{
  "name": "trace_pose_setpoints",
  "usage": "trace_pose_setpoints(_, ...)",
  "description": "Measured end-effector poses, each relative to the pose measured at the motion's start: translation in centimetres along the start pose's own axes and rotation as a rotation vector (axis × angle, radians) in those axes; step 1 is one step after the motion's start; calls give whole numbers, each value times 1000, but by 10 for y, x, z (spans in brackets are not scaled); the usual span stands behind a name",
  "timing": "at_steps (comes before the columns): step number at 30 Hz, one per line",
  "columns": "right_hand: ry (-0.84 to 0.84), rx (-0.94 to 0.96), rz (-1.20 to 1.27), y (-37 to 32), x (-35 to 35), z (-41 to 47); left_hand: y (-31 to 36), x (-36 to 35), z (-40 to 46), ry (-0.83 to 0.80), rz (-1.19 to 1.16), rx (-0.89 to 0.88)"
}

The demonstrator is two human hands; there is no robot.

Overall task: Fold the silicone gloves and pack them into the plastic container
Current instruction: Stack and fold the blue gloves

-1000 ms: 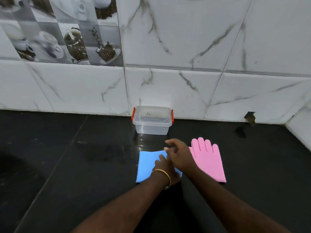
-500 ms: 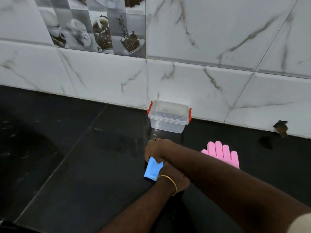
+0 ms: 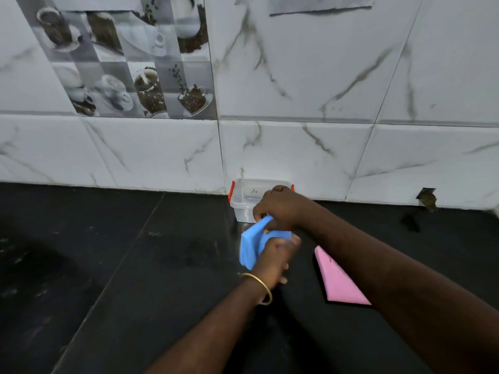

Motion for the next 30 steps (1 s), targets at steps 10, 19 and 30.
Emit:
trace_pose_setpoints(10, 705, -138, 117, -51, 24, -34, 52, 93, 8, 138, -591, 151)
trace_pose_setpoints(19, 10, -1096, 2121, -88, -94, -56, 58, 146, 13, -54, -317, -3)
trace_pose_setpoints(30, 226, -1222, 2086, -122, -122, 5, 20, 236, 26, -41, -194, 159)
Point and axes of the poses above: each hand's wrist, its own z-axis towards the middle knuckle, its own x-axis out of the back of the hand, y = z × x, the point moved 7 cm from there along z, towards the middle knuckle, and after that the axes turned 10 degrees about y, right-handed, at the moved point
